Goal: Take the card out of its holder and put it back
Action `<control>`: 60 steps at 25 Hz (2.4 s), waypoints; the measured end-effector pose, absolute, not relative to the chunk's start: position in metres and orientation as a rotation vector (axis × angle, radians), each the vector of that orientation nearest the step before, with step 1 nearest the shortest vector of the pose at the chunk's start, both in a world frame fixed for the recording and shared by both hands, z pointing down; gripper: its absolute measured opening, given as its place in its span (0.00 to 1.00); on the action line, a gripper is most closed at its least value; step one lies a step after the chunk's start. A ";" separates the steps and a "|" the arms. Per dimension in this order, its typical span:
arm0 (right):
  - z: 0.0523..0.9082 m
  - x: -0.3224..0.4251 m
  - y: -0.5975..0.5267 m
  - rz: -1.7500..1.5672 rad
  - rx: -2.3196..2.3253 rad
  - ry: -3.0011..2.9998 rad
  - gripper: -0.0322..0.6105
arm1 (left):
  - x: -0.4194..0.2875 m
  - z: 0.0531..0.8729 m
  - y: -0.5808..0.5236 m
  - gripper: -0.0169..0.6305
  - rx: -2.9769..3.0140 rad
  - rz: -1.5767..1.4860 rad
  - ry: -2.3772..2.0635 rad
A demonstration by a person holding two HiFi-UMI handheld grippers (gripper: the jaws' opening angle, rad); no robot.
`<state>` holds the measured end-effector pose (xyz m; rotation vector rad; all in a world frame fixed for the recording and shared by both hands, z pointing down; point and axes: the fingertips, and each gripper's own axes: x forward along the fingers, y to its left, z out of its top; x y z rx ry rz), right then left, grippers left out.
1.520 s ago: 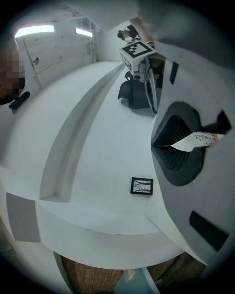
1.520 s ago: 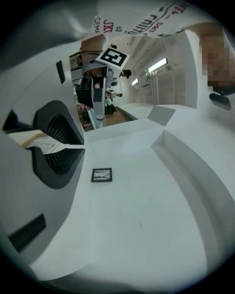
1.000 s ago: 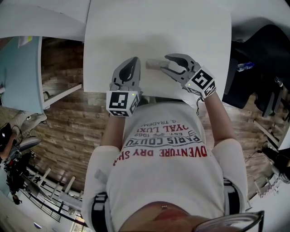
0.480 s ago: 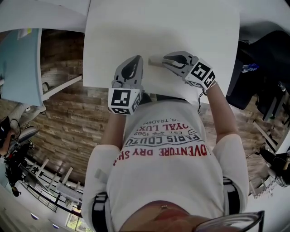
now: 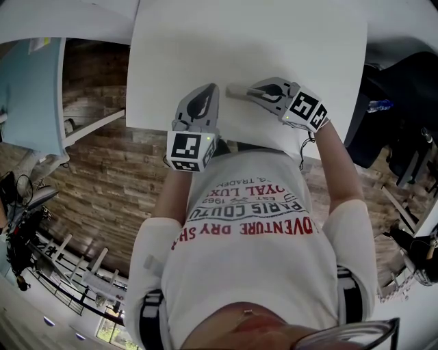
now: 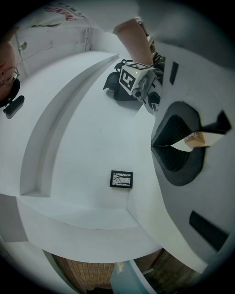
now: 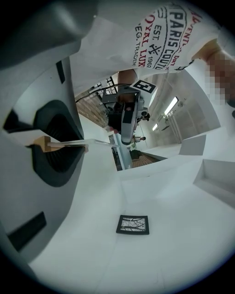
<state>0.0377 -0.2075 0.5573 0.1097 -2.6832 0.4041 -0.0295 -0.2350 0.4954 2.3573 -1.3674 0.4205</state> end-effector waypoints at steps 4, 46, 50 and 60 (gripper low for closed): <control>0.556 0.035 -0.208 0.386 0.107 -2.682 0.11 | -0.033 0.498 -0.235 0.06 2.341 0.422 -1.373; 0.465 0.113 -0.213 0.333 1.582 -2.412 0.11 | -0.049 0.434 -0.212 0.06 2.516 0.280 -1.378; 0.465 0.129 -0.198 0.368 1.742 -2.332 0.11 | -0.045 0.431 -0.205 0.06 2.522 0.262 -1.351; 0.460 0.131 -0.181 0.380 1.870 -2.270 0.11 | -0.050 0.427 -0.198 0.06 2.565 0.271 -1.333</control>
